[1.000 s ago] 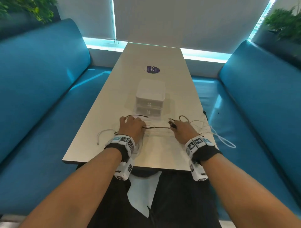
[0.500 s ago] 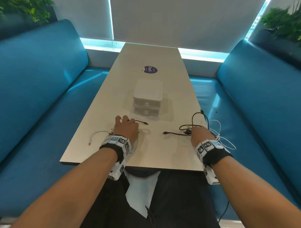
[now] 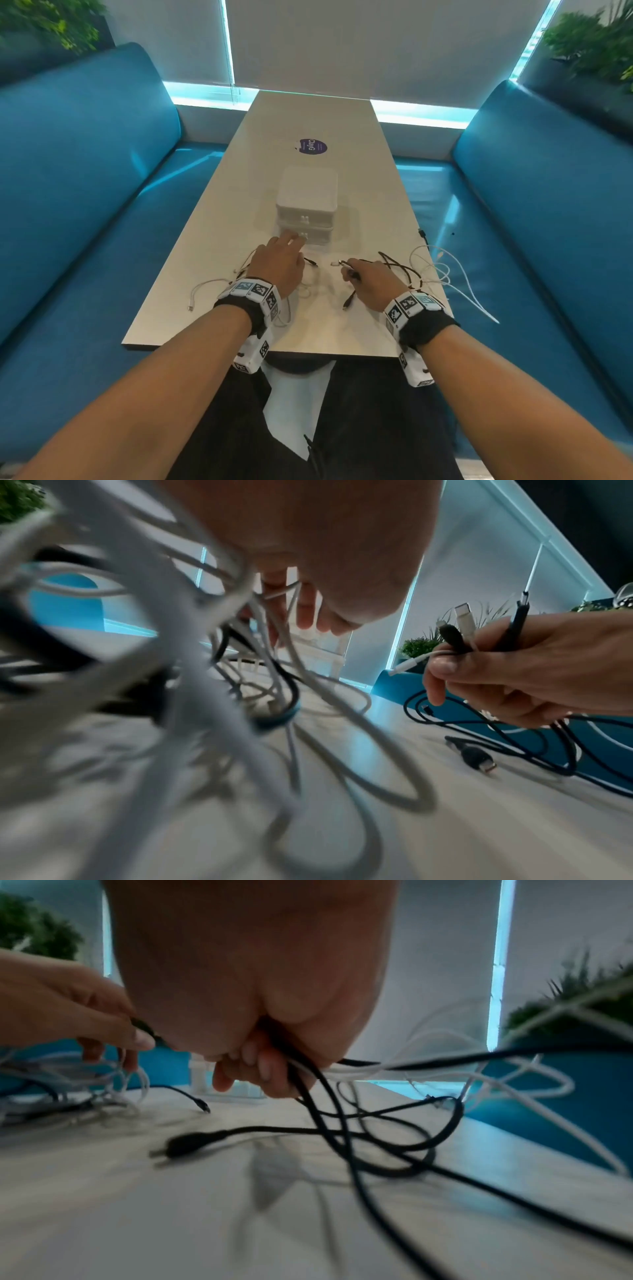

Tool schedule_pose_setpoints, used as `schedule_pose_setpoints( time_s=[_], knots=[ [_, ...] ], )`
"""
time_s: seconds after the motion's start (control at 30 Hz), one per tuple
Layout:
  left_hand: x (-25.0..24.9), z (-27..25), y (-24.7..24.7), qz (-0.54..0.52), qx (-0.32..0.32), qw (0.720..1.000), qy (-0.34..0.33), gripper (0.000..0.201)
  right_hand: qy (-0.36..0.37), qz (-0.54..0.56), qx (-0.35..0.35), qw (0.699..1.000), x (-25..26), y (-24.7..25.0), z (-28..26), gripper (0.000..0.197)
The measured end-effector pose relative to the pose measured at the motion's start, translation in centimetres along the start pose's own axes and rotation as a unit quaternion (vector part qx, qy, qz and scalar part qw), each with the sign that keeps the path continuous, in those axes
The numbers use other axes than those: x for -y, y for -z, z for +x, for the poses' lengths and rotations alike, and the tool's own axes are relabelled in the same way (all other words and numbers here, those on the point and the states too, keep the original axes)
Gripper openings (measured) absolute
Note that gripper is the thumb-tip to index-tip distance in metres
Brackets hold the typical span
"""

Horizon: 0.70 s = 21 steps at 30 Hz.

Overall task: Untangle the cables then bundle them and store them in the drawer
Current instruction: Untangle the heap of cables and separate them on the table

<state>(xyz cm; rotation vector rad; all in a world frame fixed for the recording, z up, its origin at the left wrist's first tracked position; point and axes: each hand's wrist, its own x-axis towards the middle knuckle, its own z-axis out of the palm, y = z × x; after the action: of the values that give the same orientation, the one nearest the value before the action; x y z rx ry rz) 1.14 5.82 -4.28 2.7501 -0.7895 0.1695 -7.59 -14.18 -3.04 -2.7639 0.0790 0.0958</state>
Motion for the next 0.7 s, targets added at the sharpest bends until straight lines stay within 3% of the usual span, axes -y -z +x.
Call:
schedule_pose_setpoints(
  time_s=[0.23,0.4,0.7],
  knots=[
    [-0.1,1.5,0.3,0.089,0.141,0.986,0.012,0.037,-0.080,0.065,0.041,0.994,2.2,-0.3,0.3,0.022],
    [-0.5,1.1,0.1,0.168,0.148,0.975,-0.002,0.021,-0.081,0.107,0.068,0.989,2.1,-0.7,0.6,0.026],
    [-0.5,0.8,0.2,0.154,0.172,0.972,-0.028,0.028,-0.097,0.119,0.011,0.988,1.8,-1.0,0.7,0.028]
  ],
)
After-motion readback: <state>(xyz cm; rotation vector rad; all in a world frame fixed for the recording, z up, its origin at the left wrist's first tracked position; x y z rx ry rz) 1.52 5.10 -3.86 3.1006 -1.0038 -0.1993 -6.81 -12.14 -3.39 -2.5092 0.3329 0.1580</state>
